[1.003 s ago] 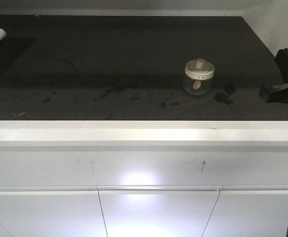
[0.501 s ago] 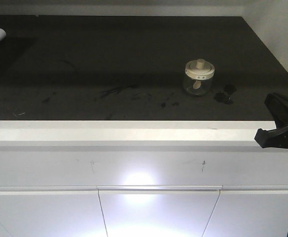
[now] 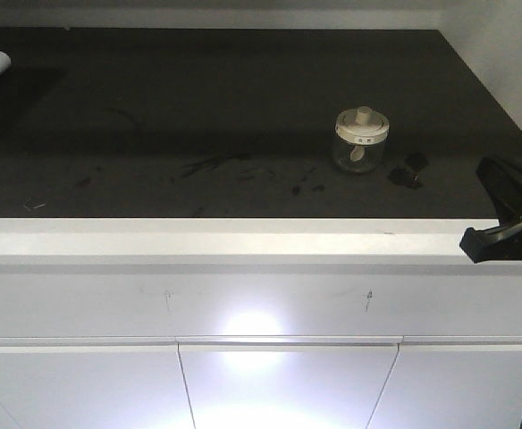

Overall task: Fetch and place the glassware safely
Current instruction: 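Lower the right gripper into the hood toward the glass jar, then close the right gripper on the white lid of the glass jar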

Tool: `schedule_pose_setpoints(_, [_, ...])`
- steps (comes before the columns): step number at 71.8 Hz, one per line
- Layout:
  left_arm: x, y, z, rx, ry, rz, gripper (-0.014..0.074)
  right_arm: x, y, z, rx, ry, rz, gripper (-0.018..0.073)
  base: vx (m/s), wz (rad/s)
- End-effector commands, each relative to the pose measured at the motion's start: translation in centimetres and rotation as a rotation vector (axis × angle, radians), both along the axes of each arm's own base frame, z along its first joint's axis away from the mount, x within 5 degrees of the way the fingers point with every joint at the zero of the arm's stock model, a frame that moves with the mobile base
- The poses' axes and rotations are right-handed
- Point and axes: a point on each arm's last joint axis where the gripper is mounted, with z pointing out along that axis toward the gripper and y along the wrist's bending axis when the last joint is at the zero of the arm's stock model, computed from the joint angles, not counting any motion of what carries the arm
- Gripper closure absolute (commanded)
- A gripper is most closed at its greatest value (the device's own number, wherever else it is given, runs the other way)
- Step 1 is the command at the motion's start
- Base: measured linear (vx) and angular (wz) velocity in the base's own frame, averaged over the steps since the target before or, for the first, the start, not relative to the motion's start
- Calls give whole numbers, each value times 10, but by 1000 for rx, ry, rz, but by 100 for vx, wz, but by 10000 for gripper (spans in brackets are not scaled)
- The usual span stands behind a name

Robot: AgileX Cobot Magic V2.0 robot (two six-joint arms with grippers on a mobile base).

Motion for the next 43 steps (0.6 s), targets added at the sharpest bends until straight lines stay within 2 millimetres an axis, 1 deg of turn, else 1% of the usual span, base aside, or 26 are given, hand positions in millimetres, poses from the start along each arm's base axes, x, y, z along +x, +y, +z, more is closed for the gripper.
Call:
schedule_pose_setpoints(1, [-1,-1,15,-16,-96,-11,603,8,3,23,7,-103,34,540,0,0])
schedule_pose_setpoints(10, [-1,-1,15,-16,-96,-11,603,27,5,31,-59,-103,57,452,0,0])
schedule_pose_setpoints(16, [-1,-1,15,-16,-96,-11,603,41,6,36,-71,-103,64,350,0,0])
schedule_pose_setpoints(24, [-1,-1,15,-16,-96,-11,603,66,7,30,-70,-63,67,204,0,0])
schedule_pose_setpoints(27, [-1,-1,15,-16,-96,-11,603,76,7,28,-68,-53,70,169,0,0])
schedule_pose_setpoints(33, [-1,-1,15,-16,-96,-11,603,97,8,21,-62,-30,82,127,0,0])
schedule_pose_setpoints(39, [-1,-1,15,-16,-96,-11,603,119,10,13,-56,-21,102,126,0,0])
schedule_pose_setpoints(43, [-1,-1,15,-16,-96,-11,603,132,12,12,-48,-35,116,130,0,0])
